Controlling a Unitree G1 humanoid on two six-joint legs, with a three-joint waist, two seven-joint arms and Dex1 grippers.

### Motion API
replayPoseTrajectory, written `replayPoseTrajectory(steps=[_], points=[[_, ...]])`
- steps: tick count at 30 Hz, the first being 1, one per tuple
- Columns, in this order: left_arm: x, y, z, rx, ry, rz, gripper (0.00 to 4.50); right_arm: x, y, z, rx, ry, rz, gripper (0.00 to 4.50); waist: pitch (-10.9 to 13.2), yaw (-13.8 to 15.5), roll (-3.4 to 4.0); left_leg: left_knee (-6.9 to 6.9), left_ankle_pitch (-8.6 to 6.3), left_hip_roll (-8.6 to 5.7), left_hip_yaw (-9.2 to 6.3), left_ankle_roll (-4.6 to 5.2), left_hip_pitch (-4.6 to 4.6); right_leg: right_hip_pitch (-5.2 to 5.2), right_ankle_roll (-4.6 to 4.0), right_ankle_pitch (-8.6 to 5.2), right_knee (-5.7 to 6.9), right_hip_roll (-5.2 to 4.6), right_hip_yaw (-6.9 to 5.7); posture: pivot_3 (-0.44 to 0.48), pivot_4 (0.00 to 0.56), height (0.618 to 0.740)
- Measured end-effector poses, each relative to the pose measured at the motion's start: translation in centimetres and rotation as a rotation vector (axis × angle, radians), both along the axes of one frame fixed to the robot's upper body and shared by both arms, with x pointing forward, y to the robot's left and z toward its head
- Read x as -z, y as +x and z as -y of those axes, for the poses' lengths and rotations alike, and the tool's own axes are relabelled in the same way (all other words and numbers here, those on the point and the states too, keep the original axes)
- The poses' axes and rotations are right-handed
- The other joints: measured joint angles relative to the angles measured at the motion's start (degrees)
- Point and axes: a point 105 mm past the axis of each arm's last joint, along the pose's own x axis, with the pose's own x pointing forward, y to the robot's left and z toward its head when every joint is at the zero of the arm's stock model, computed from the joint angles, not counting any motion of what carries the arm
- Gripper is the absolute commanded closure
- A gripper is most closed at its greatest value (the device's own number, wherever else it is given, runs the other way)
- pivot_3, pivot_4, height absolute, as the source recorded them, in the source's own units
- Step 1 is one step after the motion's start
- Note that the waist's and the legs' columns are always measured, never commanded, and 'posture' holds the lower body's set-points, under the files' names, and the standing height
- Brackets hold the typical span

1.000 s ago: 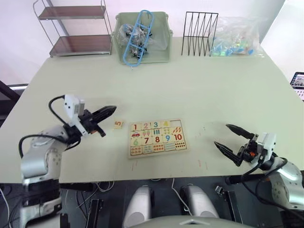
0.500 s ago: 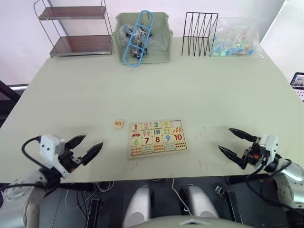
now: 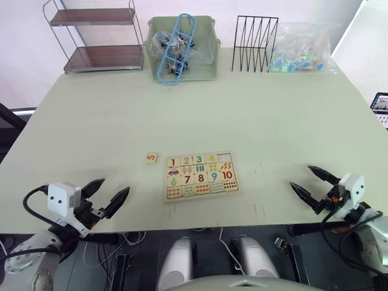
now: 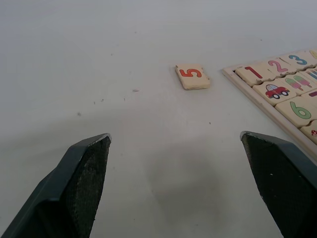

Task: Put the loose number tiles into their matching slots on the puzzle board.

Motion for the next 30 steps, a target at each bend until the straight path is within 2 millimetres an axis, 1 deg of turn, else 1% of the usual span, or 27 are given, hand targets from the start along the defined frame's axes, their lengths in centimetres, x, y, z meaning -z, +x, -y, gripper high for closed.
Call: replayPoseTrajectory(steps=[7, 13, 16, 22, 30], points=[[0.5, 0.2, -0.4, -0.047, -0.021, 0.016, 0.06, -0.3, -0.3, -0.3, 0.048, -0.014, 0.02, 0.0, -0.01, 0.0, -0.01, -0.01, 0.0, 0.01, 0.02, 0.0, 0.01, -0.01, 0.01, -0.01, -0.01, 0.01, 0.03, 0.0, 0.15, 0.739], [1.2, 0.0, 0.2, -0.053, -0.023, 0.017, 0.06, -0.2, -0.3, -0.5, 0.091, -0.012, 0.027, 0.0, -0.02, 0.0, -0.02, -0.01, 0.0, 0.01, 0.05, 0.0, 0.01, -0.01, -0.02, -0.03, -0.01, 0.01, 0.06, 0.0, 0.15, 0.739], [1.2, 0.0, 0.1, -0.057, -0.022, 0.021, 0.06, -0.3, -0.1, -0.5, 0.108, -0.012, 0.034, 0.0, -0.02, 0.0, -0.02, -0.02, 0.0, 0.01, 0.04, 0.0, 0.01, -0.01, -0.02, -0.03, -0.01, 0.02, 0.06, 0.0, 0.15, 0.739], [1.1, 0.4, -0.2, -0.063, -0.021, 0.039, 0.06, -0.5, 0.5, -0.8, 0.113, -0.014, 0.051, 0.0, -0.02, 0.01, -0.02, -0.02, 0.0, 0.0, 0.04, 0.0, 0.01, -0.01, -0.01, -0.04, -0.02, 0.02, 0.06, 0.0, 0.15, 0.739], [1.8, 0.4, -1.0, -0.075, -0.019, 0.032, 0.06, -0.5, 0.5, -0.9, 0.113, -0.012, 0.05, 0.0, -0.01, -0.02, -0.02, -0.03, 0.0, 0.01, 0.05, 0.0, 0.02, -0.01, -0.01, -0.05, -0.02, 0.02, 0.06, 0.0, 0.15, 0.739]])
